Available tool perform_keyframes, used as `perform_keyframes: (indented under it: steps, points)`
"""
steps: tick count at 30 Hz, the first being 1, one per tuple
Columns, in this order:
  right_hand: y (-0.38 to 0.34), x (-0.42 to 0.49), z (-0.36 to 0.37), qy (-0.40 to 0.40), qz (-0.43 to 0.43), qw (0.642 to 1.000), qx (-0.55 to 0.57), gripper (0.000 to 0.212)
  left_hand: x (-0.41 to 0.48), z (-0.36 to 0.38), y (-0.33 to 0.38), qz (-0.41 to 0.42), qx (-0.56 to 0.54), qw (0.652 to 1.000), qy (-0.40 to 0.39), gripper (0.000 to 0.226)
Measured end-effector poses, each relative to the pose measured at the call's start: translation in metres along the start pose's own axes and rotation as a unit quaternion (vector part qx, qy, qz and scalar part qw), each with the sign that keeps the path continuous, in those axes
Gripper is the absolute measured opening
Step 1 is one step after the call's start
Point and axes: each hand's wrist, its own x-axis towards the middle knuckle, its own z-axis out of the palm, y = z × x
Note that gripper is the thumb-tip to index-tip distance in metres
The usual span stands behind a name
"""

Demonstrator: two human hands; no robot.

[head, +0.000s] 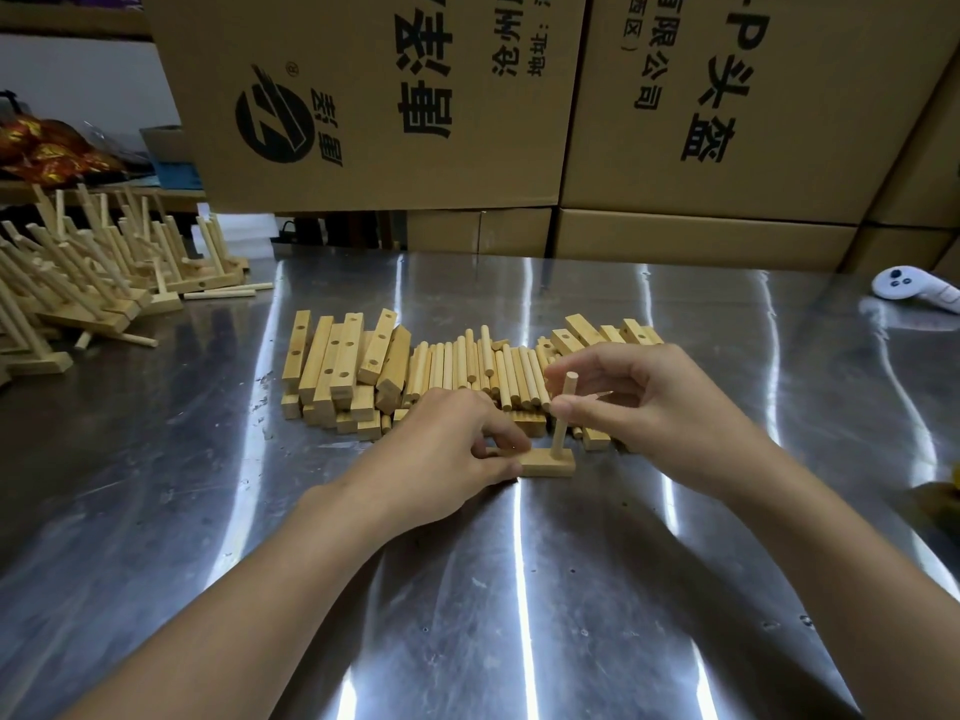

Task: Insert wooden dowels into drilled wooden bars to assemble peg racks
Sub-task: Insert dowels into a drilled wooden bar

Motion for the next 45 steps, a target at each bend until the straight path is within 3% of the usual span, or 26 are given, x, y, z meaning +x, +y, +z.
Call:
perform_keyframes:
  steps: [6,13,21,28,32,39,42,45]
  points:
    - [0.0,0.002,0.005,0.008,0.051,0.994,0.101,0.021,0.001,0.0,-0.001,0.007,0.001,1.0,0.004,0.023]
    - [-0.007,0.003,0.01,0.052,0.049,0.997,0.026,0.038,0.001,0.0,-0.001,0.005,-0.001,1.0,0.004,0.024]
    - [-0.003,0.001,0.011,0.005,0.041,0.995,0.09,0.026,0.002,0.0,0.0,0.004,-0.001,1.0,0.0,0.024]
    - [-0.004,0.003,0.013,0.022,0.05,0.993,0.105,0.019,0.002,0.002,-0.002,0.003,-0.006,1.0,0.007,0.023]
    - [-0.006,0.005,0.015,0.056,0.049,0.996,0.043,0.032,0.003,0.003,-0.002,0.004,0.004,1.0,0.012,0.023]
    - [-0.013,-0.003,0.02,0.075,0.048,0.996,-0.027,0.019,0.001,0.005,-0.001,0.019,0.023,0.999,0.022,0.024]
    - [-0.019,-0.006,0.018,0.163,0.027,0.984,-0.068,0.035,0.001,-0.001,-0.001,0.056,-0.005,0.991,0.12,0.021]
    - [-0.024,-0.006,0.015,0.255,-0.013,0.965,-0.059,0.027,0.004,-0.013,-0.009,0.066,0.028,0.954,0.29,0.016]
